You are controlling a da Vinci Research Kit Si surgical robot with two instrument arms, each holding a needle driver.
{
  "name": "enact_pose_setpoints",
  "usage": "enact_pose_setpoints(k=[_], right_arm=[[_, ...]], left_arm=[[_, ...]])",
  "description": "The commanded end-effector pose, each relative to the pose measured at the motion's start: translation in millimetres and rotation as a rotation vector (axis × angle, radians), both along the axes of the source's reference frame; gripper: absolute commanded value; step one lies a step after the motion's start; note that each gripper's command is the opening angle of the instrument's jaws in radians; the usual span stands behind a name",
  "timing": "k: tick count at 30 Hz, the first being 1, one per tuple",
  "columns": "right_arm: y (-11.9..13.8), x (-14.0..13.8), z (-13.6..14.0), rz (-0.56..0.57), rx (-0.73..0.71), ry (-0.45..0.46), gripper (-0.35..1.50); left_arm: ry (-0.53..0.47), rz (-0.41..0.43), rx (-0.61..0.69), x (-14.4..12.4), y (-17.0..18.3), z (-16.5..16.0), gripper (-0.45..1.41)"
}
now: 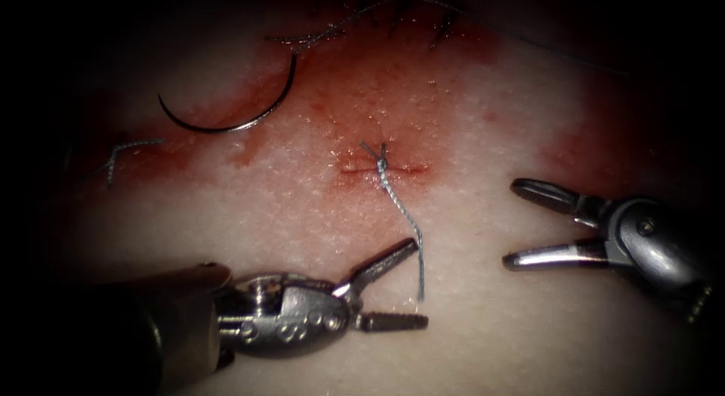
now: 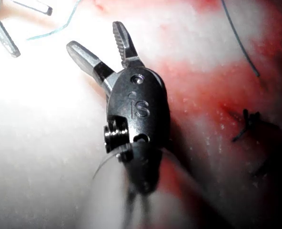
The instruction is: Wound Closure
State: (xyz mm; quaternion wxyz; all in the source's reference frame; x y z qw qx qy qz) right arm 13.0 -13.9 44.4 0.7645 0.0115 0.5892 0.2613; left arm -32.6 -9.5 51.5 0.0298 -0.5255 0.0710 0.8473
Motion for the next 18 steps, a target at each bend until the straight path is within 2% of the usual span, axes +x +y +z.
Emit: enact_pose_setpoints(k=[1, 6, 7, 8, 9, 10, 11, 15, 16, 18], right_arm=[[-0.2, 0.8, 0.7, -0.001, 0.0, 0.002, 0.74], [-0.4, 0.9, 0.8, -0.001, -0.002, 0.002, 0.73], [-0.4, 0.9, 0.8, -0.001, -0.002, 0.002, 0.71], [-0.4, 0.9, 0.8, -0.001, -0.002, 0.002, 0.71], [-0.4, 0.9, 0.8, -0.001, -0.002, 0.002, 0.71], [-0.4, 0.9, 0.8, -0.001, -0.002, 0.002, 0.69], [-0.4, 0.9, 0.8, -0.001, -0.002, 0.002, 0.69], [-0.5, 1.0, 0.9, -0.004, -0.015, -0.001, 0.56], [-0.5, 1.1, 1.0, -0.009, -0.032, -0.007, 0.56], [-0.4, 1.5, 1.2, -0.031, -0.081, -0.034, 0.68]], left_arm=[[-0.003, 0.0, -0.001, -0.8, -0.2, 0.8, 0.71], [-0.005, 0.008, -0.014, -1.5, 0.0, 1.4, 0.49], [-0.006, 0.009, -0.014, -1.6, 0.1, 1.5, 0.39], [-0.009, 0.012, -0.013, -1.6, 0.4, 1.7, 0.05], [-0.011, 0.013, -0.012, -1.6, 0.6, 1.7, -0.1], [-0.013, 0.015, -0.011, -1.5, 0.7, 1.7, -0.37], [-0.012, 0.014, -0.01, -1.5, 0.9, 1.7, -0.45], [-0.007, 0.009, -0.004, -0.9, 1.6, 1.3, -0.45], [-0.011, 0.002, -0.005, -0.7, 1.8, 1.0, -0.45], [-0.014, -0.009, -0.007, -0.4, 2.2, 0.7, -0.45]])
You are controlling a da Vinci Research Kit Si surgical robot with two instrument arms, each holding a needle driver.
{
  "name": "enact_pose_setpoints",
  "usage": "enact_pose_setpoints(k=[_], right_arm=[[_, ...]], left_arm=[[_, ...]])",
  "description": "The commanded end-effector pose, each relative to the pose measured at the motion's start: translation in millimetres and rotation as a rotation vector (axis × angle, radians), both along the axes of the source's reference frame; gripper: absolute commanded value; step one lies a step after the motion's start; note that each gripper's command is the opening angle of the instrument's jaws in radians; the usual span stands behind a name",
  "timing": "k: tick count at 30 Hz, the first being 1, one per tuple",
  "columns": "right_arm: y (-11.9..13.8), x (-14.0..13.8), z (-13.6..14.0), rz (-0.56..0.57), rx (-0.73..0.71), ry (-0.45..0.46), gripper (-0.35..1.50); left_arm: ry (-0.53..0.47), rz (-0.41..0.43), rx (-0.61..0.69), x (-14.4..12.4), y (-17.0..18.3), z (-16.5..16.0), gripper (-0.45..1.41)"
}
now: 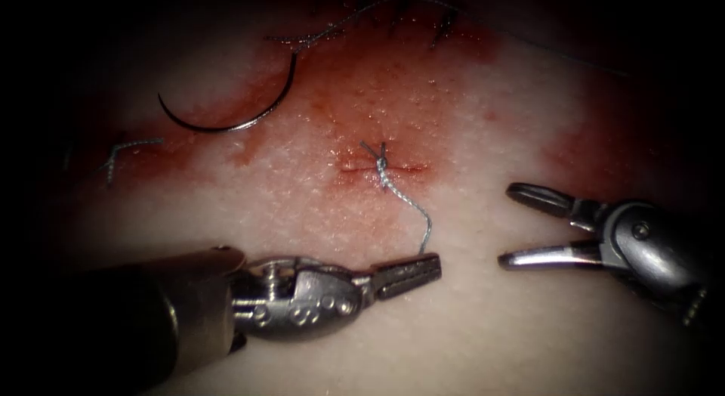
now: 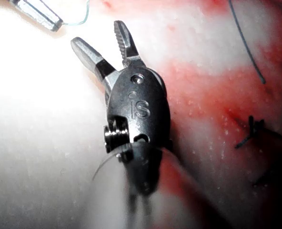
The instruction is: Wound Closure
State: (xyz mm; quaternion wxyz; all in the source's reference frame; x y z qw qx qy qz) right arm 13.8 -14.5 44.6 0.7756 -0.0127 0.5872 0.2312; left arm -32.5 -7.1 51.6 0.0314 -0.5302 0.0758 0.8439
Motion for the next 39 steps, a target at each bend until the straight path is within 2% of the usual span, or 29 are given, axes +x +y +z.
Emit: enact_pose_setpoints(k=[1, 7, 9, 17, 25, 39], right_arm=[[0.4, 1.1, 1.0, -0.022, -0.037, -0.027, 0.78], [0.9, 4.1, 2.3, -0.066, -0.138, -0.04, 1.23], [0.9, 5.2, 2.9, -0.07, -0.141, -0.037, 1.26], [1.3, 8.2, 4.0, -0.104, -0.18, -0.006, 1.26], [1.2, 13.2, 4.9, -0.17, -0.249, 0.051, 1.26], [2.3, 15.9, 6.2, -0.175, -0.309, 0.031, 1.23]], left_arm=[[-0.006, -0.007, 0.0, -0.4, 0.1, 0.4, -0.45], [-0.01, -0.031, -0.003, 0.7, 1.1, -0.7, -0.45], [-0.006, -0.038, -0.001, 1.2, 1.4, -1.2, -0.45], [-0.002, -0.051, -0.007, 2.2, 1.8, -2.5, -0.45], [0.011, -0.056, -0.008, 3.1, 1.8, -3.1, -0.45], [0.024, -0.064, -0.003, 3.7, 1.4, -4.6, -0.45]])
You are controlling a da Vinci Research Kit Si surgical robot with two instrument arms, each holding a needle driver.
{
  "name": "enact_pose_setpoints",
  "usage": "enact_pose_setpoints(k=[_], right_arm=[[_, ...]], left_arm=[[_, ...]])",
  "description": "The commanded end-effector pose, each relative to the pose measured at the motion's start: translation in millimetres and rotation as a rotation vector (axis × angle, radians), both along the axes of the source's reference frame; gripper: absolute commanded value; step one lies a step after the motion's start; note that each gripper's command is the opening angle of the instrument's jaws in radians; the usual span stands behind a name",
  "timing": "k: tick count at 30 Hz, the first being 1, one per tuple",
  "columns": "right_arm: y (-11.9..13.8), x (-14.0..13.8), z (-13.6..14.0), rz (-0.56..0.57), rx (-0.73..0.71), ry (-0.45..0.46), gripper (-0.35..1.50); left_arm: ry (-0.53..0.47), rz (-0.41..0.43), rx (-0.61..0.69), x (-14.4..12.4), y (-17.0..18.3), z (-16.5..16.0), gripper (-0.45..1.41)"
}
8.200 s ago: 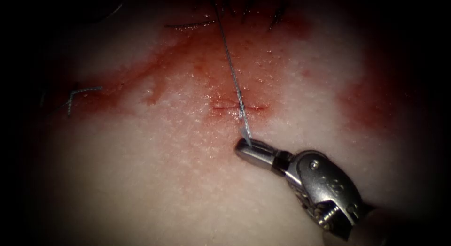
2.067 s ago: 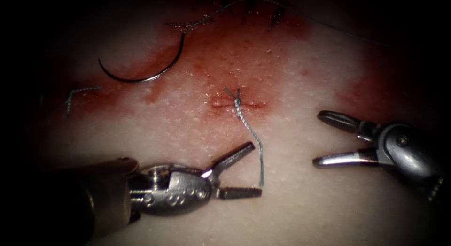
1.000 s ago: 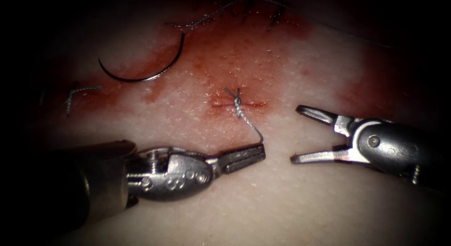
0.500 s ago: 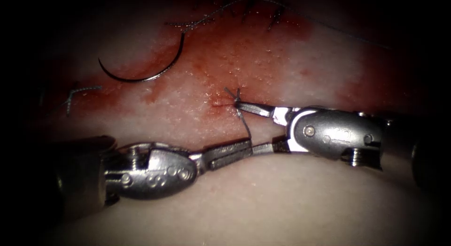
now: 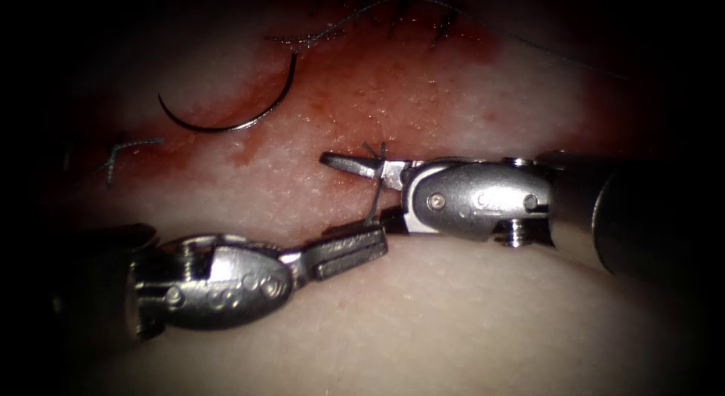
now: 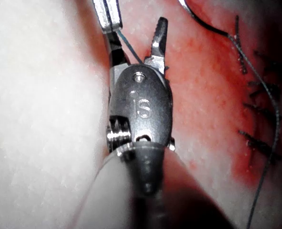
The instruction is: Wound Closure
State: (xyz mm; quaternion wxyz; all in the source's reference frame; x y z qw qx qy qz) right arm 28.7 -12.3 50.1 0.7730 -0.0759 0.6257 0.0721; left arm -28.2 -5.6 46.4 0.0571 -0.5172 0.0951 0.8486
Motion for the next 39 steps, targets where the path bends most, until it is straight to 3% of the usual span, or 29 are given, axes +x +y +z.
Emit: enact_pose_setpoints(k=[1, 15, 16, 19, 26, 29, 30, 31, 39], right_arm=[[0.1, 1.1, 0.8, -0.001, -0.005, 0.0, 1.23], [-0.1, 2.1, 2.2, 0.001, -0.025, -0.003, 1.21], [-0.1, 2.1, 2.2, -0.002, -0.037, -0.005, 1.11], [-0.9, 2.1, 2.6, -0.031, -0.062, -0.035, -0.35], [-1.0, 1.8, 2.3, -0.042, -0.083, -0.061, -0.35], [-0.5, 0.7, 1.2, -0.017, -0.04, -0.031, 0.66], [-0.3, 0.0, 0.6, -0.001, -0.036, -0.016, 0.93], [-0.3, -0.6, 0.1, 0.004, -0.034, -0.01, 1.06], [-0.7, -8.5, -4.5, 0.041, 0.009, -0.043, 1.19]], left_arm=[[0.0, 0.001, 0.0, -0.6, -0.1, 0.6, -0.45], [0.003, -0.001, -0.004, -0.7, -0.5, 0.8, -0.45], [0.005, -0.003, -0.004, -0.7, -0.6, 0.8, -0.45], [0.007, -0.004, -0.006, -0.8, -0.7, 0.8, -0.45], [0.005, 0.001, -0.008, 0.0, -1.1, 0.7, -0.45], [0.004, 0.007, -0.008, 1.2, -1.3, 0.6, -0.45], [0.008, 0.006, -0.009, 1.7, -1.4, 0.5, -0.45], [0.013, 0.002, -0.012, 2.5, -1.5, 0.5, -0.45], [0.064, -0.073, -0.023, 10.6, -1.6, 0.9, -0.45]])
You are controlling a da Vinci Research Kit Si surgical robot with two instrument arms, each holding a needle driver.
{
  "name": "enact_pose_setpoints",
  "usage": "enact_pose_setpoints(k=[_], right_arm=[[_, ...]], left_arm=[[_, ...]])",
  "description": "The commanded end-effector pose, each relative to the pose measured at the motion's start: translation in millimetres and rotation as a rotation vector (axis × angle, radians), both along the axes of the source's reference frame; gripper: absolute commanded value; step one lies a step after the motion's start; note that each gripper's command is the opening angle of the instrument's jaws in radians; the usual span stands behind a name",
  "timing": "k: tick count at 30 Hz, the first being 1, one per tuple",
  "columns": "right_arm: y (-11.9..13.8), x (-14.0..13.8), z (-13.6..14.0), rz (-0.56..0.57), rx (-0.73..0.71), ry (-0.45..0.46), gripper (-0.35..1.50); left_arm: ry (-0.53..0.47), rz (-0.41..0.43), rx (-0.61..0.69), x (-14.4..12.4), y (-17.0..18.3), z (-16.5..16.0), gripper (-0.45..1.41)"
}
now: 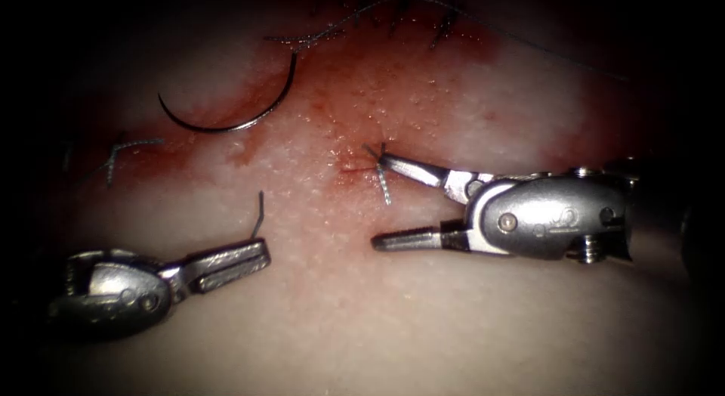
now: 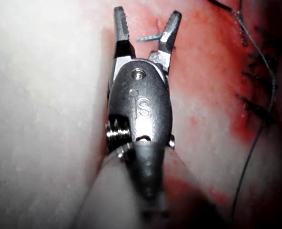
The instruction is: Wound Closure
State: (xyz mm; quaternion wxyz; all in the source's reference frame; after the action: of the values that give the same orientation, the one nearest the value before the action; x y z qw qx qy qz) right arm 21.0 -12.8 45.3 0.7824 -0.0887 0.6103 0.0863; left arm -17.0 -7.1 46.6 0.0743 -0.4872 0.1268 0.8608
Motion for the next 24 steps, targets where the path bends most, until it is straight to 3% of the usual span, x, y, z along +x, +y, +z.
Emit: enact_pose_setpoints(k=[1, 7, 13, 17, 19, 21, 24], right_arm=[[0.0, -2.1, 0.0, 0.007, 0.028, -0.007, 1.18], [1.0, -7.5, 0.0, 0.036, 0.101, -0.017, 1.03], [1.4, -9.0, 0.6, 0.074, 0.1, -0.052, 1.01], [1.6, -9.1, 0.8, 0.081, 0.104, -0.051, 1.01], [1.5, -9.1, 0.9, 0.082, 0.109, -0.049, 1.01], [1.5, -9.1, 0.8, 0.086, 0.114, -0.045, 1.01], [1.4, -9.1, 0.7, 0.091, 0.124, -0.04, 1.01]], left_arm=[[0.003, -0.034, 0.016, 0.7, 0.1, 1.1, -0.45], [0.006, -0.108, 0.068, 5.7, 0.8, 4.1, -0.45], [-0.001, -0.158, 0.121, 8.4, -0.4, 8.4, -0.45], [0.032, -0.179, 0.226, 9.4, -1.9, 11.5, -0.45], [0.041, -0.19, 0.309, 9.6, -2.5, 12.6, -0.3], [0.038, -0.193, 0.384, 9.7, -3.0, 13.7, 0.0], [0.051, -0.216, 0.448, 10.0, -3.3, 14.4, 0.29]])
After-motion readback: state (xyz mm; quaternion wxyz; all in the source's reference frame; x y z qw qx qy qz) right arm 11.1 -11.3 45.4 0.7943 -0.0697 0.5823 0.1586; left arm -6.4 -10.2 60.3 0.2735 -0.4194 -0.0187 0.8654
